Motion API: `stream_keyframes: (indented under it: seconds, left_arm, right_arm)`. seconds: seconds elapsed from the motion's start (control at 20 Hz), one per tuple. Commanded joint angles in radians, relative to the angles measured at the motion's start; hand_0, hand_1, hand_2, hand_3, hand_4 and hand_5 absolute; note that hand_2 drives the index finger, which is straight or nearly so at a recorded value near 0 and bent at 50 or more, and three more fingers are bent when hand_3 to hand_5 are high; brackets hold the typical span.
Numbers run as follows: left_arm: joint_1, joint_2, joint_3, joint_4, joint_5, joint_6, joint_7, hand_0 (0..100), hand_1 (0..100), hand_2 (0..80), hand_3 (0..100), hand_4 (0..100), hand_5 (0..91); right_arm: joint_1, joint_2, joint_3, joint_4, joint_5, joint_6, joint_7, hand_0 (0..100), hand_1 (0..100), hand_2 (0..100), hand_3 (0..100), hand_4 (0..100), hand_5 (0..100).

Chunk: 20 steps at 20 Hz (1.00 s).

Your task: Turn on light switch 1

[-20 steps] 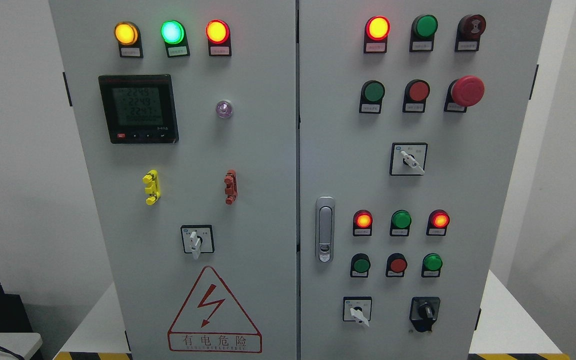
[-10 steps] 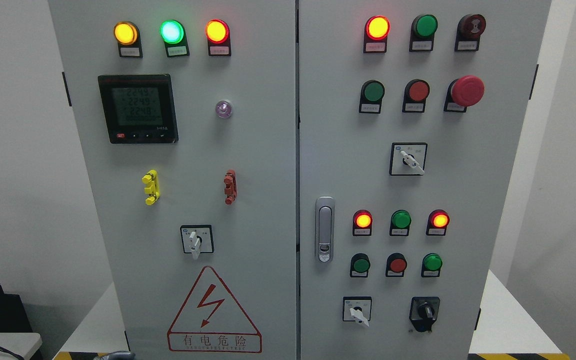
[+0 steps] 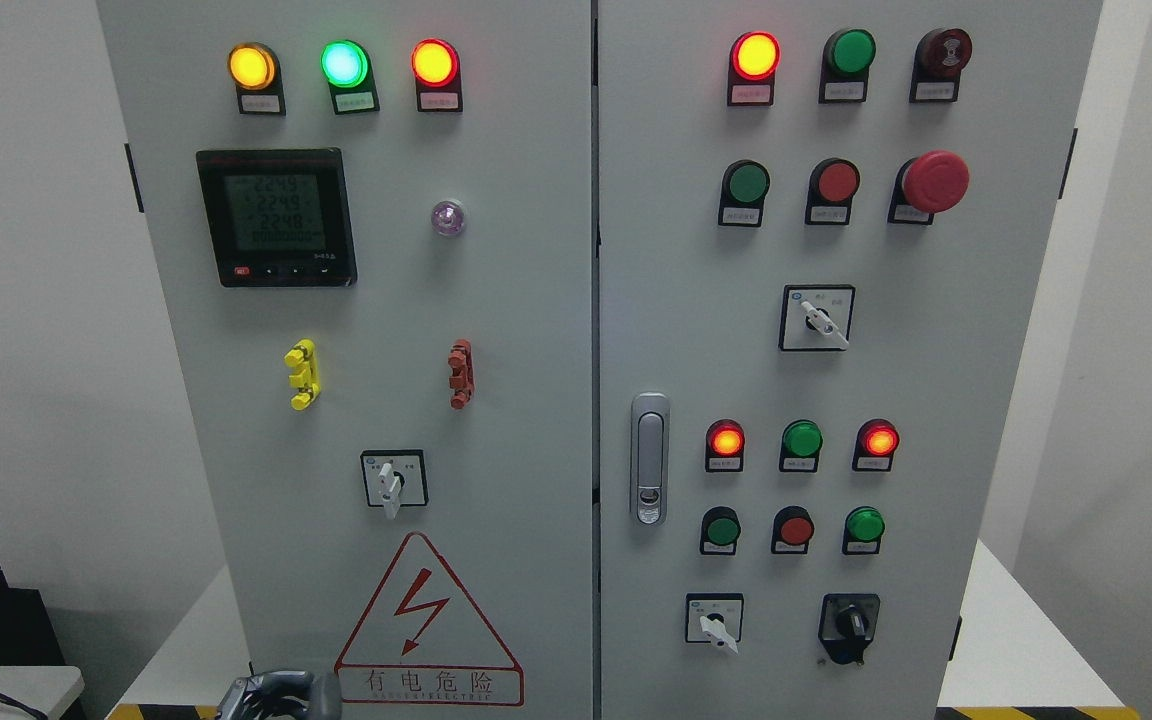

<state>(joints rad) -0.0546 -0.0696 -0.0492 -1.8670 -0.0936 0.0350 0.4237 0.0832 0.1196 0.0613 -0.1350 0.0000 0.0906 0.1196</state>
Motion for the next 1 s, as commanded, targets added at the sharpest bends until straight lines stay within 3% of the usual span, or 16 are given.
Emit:
stream_keyframes:
  seconds: [0.0, 0.25, 0.55, 0.85, 0.95]
  left_arm:
    - [-0.062, -0.027, -0.066, -0.017, -0.021, 0.042, 0.020, 8, 53, 53.0, 68, 72, 69.2]
    - [-0.073, -0.027, -0.103, -0.018, -0.031, 0.091, 0.032, 8, 53, 53.4, 69, 73, 70.0]
    - [-0.157, -0.038, -0.123, -0.017, -0.057, 0.180, 0.112, 9, 53, 53.4, 69, 73, 70.2]
    - [-0.163, -0.038, -0.139, -0.012, -0.057, 0.203, 0.168, 10, 53, 53.0, 69, 73, 70.1]
    - [-0.171, -0.038, -0.153, -0.011, -0.057, 0.207, 0.213, 1, 56, 52.8, 69, 73, 70.1]
  right_arm:
    - [0.000, 0.000, 0.000, 0.000, -0.018, 0.000, 0.000, 12, 39, 0, 0, 0, 0]
    - [0.000, 0.000, 0.000, 0.000, -0.017, 0.000, 0.000, 12, 39, 0, 0, 0, 0]
    - [0.000, 0.000, 0.000, 0.000, -0.017, 0.000, 0.000, 12, 39, 0, 0, 0, 0]
    - [0.000, 0.000, 0.000, 0.000, -0.018, 0.000, 0.000, 12, 39, 0, 0, 0, 0]
    - [0.000, 0.000, 0.000, 0.000, -0.017, 0.000, 0.000, 12, 39, 0, 0, 0, 0]
